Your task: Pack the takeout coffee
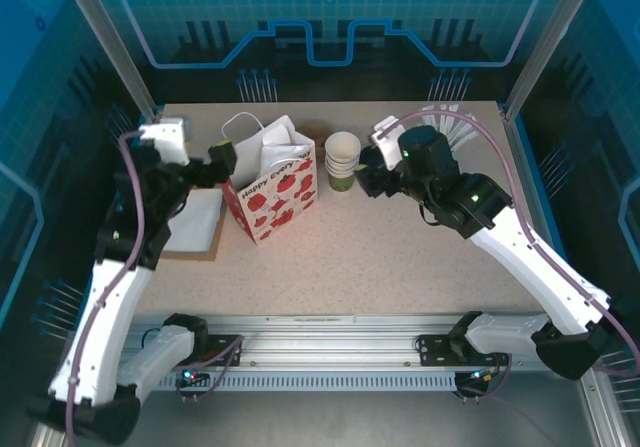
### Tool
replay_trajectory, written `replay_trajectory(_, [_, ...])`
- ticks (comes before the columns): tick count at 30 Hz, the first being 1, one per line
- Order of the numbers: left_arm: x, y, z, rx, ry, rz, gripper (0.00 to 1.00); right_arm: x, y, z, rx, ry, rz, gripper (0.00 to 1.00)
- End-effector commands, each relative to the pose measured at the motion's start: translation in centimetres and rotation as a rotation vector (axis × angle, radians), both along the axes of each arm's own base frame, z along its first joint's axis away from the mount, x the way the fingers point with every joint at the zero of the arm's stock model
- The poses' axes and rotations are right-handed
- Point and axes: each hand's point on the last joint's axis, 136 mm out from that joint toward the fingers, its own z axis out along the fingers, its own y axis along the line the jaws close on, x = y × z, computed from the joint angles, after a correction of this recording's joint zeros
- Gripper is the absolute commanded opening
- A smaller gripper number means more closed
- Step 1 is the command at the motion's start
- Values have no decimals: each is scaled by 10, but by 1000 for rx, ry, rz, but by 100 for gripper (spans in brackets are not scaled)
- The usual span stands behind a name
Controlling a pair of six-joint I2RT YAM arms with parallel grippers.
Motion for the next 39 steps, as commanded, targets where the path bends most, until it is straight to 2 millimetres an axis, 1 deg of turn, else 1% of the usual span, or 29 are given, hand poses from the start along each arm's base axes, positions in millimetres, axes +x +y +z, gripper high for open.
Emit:
replay_trajectory(1, [-4,53,-40,-95,-1,274,97,18,-55,-8,17,-61,-250,92])
replay_trajectory(3, [-12,70,-70,-104,15,370,97,22,-81,-29,23,-55,-349,95])
replay_trajectory(5, [-15,81,-96,-100,22,435,97,26,-103,-49,38,-47,-433,100])
replay_trajectory(8, [-10,87,-131,-61,31,462,98,32,-135,-83,47,-19,-555,100])
replay_trajectory(9, [-6,88,-144,-38,47,464,99,34,-145,-97,46,-1,-593,100])
replay_trajectory(11, [3,88,-168,10,81,453,99,38,-159,-120,50,28,-647,100])
replay_trajectory(12, [8,86,-181,36,98,434,99,39,-164,-135,37,35,-659,100])
replay_trajectory(14, [18,79,-202,68,113,382,99,43,-169,-152,8,6,-669,100])
replay_trajectory(15, [23,73,-212,81,113,337,99,45,-172,-159,-4,-14,-668,100])
replay_trajectory(19, [37,55,-229,98,72,221,99,50,-180,-179,16,-81,-634,100])
replay_trajectory(22, [47,46,-241,127,67,160,99,56,-185,-184,77,-134,-617,100])
replay_trajectory(24, [52,41,-241,128,67,131,99,58,-186,-187,93,-154,-603,100])
replay_trajectory(28, [61,38,-241,133,51,109,99,64,-184,-193,127,-175,-569,100])
replay_trajectory(31, [68,34,-243,117,65,73,99,68,-184,-203,147,-168,-551,100])
replay_trajectory(39, [77,31,-269,92,39,39,99,76,-172,-225,162,-167,-471,100])
